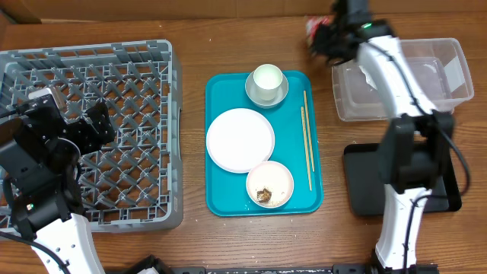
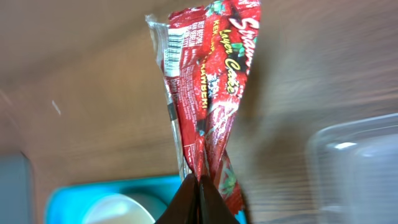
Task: Sort waste into correct bins and load items into the dishwasher
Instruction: 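Carry the red wrapper to the clear bin and release it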
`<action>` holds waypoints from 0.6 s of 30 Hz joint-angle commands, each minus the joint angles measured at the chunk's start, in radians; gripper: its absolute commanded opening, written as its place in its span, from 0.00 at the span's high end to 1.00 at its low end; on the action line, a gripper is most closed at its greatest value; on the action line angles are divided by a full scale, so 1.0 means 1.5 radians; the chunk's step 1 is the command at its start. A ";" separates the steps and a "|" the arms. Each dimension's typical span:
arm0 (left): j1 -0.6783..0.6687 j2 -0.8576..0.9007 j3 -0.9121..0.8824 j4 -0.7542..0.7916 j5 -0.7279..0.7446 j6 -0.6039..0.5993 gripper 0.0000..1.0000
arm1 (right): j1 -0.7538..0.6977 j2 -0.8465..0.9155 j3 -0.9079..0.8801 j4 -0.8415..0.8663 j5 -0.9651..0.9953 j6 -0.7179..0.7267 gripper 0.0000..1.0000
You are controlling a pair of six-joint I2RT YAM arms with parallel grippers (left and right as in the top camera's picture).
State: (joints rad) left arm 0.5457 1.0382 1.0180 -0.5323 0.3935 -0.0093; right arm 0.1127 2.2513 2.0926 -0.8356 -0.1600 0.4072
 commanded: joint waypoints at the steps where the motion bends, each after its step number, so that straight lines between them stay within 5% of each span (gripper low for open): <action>1: 0.003 0.004 0.011 0.001 0.012 -0.011 0.00 | -0.057 -0.089 0.047 -0.017 0.005 0.102 0.96; 11: 0.003 0.004 0.011 0.001 0.012 -0.011 0.00 | -0.197 -0.110 0.044 -0.291 0.043 0.535 0.96; 18: 0.003 0.004 0.011 0.001 0.012 -0.011 0.00 | -0.202 -0.109 0.044 -0.328 0.109 0.569 0.96</action>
State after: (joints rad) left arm 0.5457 1.0386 1.0180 -0.5320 0.3939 -0.0093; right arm -0.2058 2.0888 2.1536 -1.3346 -0.0570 1.1801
